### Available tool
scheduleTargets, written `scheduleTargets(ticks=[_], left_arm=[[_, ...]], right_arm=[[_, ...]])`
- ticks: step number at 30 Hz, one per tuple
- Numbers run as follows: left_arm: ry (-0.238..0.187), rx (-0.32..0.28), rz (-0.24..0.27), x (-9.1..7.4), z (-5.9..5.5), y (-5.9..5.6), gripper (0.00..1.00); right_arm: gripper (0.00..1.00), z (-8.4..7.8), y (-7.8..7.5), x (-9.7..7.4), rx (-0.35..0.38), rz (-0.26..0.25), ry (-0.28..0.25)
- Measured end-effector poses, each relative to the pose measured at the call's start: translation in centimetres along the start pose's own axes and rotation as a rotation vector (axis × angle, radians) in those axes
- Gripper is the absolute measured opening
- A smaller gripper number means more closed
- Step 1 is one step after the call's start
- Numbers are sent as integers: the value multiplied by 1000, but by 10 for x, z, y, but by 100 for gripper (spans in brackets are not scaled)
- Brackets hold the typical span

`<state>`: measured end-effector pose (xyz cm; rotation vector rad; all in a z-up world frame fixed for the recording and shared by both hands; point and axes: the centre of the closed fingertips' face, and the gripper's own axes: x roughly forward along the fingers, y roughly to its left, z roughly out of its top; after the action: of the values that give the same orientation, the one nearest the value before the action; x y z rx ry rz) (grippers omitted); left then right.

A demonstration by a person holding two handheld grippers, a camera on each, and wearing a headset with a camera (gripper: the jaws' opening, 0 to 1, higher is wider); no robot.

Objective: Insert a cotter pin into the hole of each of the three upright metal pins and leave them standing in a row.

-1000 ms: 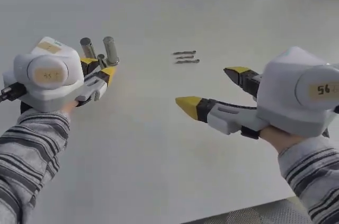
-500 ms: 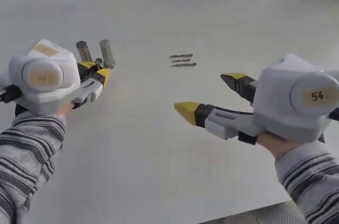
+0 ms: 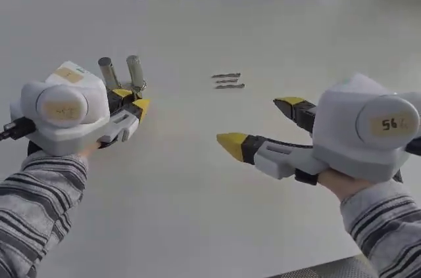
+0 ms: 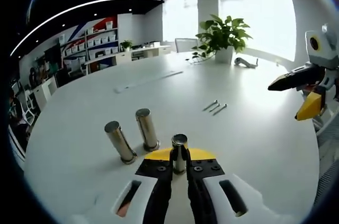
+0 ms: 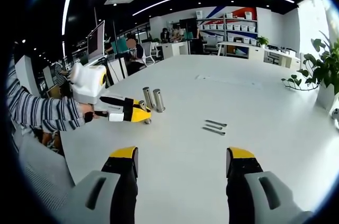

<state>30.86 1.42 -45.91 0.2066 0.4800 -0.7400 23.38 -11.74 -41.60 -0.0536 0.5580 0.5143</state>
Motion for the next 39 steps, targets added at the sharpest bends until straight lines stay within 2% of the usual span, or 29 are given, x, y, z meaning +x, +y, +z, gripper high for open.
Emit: scheduleTargets(ticks=[10, 17, 22, 29, 31, 33, 39], left_arm=[[-9, 40, -83, 6, 5, -39, 5], [-7, 59, -111, 9, 4, -55, 5], [-10, 55, -120, 11, 3, -57, 5], [-15, 65, -116, 11, 2, -57, 6], [-18, 75, -112, 11, 2, -57, 6], [-18, 58, -110, 11, 2, -56, 6], [-16, 75, -107, 13, 3, -57, 11]], right_arm=[[64, -1, -6, -7, 14, -14, -2], [61, -2, -7, -8, 13, -14, 3], [57, 0, -10, -8, -2, -23, -5], [55, 1, -12, -7, 7, -16, 6], [52, -2, -13, -7, -32, -9, 30], [50, -4, -14, -5, -79, -2, 56], [45, -1, -16, -2, -78, 10, 71]])
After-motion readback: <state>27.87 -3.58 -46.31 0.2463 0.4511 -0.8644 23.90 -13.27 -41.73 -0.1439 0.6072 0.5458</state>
